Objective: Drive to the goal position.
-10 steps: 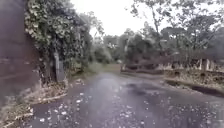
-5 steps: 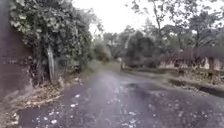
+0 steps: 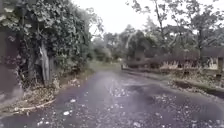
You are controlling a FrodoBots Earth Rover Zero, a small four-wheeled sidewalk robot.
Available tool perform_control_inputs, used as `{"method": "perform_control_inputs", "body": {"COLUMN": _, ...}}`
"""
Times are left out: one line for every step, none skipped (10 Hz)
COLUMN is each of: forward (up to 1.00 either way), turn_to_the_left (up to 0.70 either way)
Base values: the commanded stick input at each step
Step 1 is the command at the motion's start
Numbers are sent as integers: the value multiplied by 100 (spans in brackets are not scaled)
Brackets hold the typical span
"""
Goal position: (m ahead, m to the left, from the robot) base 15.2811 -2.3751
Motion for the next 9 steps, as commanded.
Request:
{"method": "perform_control_inputs", "body": {"forward": 45, "turn_to_the_left": 2}}
{"method": "perform_control_inputs", "body": {"forward": 45, "turn_to_the_left": 2}}
{"method": "perform_control_inputs", "body": {"forward": 45, "turn_to_the_left": 2}}
{"method": "perform_control_inputs", "body": {"forward": 45, "turn_to_the_left": 2}}
{"method": "perform_control_inputs", "body": {"forward": 45, "turn_to_the_left": 2}}
{"method": "perform_control_inputs", "body": {"forward": 45, "turn_to_the_left": 2}}
{"method": "perform_control_inputs", "body": {"forward": 45, "turn_to_the_left": 2}}
{"method": "perform_control_inputs", "body": {"forward": 45, "turn_to_the_left": 2}}
{"method": "perform_control_inputs", "body": {"forward": 45, "turn_to_the_left": 2}}
